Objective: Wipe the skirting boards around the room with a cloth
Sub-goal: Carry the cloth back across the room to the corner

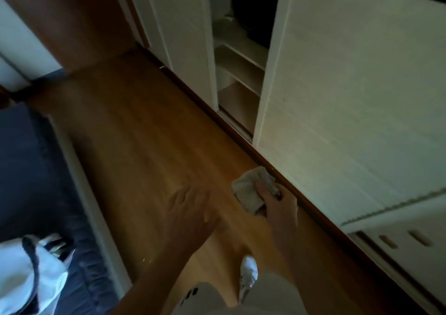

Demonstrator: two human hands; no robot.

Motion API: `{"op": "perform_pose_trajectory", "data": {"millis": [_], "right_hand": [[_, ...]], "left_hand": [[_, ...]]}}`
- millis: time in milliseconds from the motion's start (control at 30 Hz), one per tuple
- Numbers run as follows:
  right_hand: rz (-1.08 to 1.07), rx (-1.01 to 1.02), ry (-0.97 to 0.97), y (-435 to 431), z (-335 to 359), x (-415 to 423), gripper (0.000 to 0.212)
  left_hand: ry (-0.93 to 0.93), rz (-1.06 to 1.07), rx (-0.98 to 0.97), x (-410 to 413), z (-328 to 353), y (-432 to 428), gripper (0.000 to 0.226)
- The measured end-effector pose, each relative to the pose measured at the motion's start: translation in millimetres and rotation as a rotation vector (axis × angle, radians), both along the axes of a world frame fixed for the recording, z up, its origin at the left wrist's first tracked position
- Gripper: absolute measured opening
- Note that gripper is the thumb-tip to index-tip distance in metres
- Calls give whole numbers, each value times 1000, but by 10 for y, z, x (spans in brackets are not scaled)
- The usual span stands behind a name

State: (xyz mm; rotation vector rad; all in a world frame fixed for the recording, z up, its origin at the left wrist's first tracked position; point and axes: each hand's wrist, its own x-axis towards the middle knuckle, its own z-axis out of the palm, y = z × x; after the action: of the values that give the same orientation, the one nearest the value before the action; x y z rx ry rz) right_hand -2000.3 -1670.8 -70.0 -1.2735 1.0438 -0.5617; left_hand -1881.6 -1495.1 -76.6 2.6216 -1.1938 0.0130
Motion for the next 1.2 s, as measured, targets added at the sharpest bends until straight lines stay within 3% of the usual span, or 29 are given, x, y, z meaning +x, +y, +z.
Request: {"op": "perform_pose_trajectory", "data": {"millis": [200,367,533,767,1000,1067,1200], "right_hand": [[241,-43,1,-538,54,851,24],[338,-33,-34,-582,55,1456,10],[465,-39,41,-510,-28,2110,14],[537,0,67,-435,-114,3334,16],[573,-150,61,-213,50,4681,16],[602,-156,56,-195,4,4988,26],[557,-131,86,-172,-28,5432,81]], "left_hand": [[64,199,18,399,158,-289,59],[13,310,-4,763,148,-281,55],[14,401,10,1302,53,-228,51],[39,449,32,2522,-55,-62,59],[26,435,0,3856,-52,180,59],[22,441,-9,4165,-58,226,59],[0,451,-47,4646,-48,233,57]]}}
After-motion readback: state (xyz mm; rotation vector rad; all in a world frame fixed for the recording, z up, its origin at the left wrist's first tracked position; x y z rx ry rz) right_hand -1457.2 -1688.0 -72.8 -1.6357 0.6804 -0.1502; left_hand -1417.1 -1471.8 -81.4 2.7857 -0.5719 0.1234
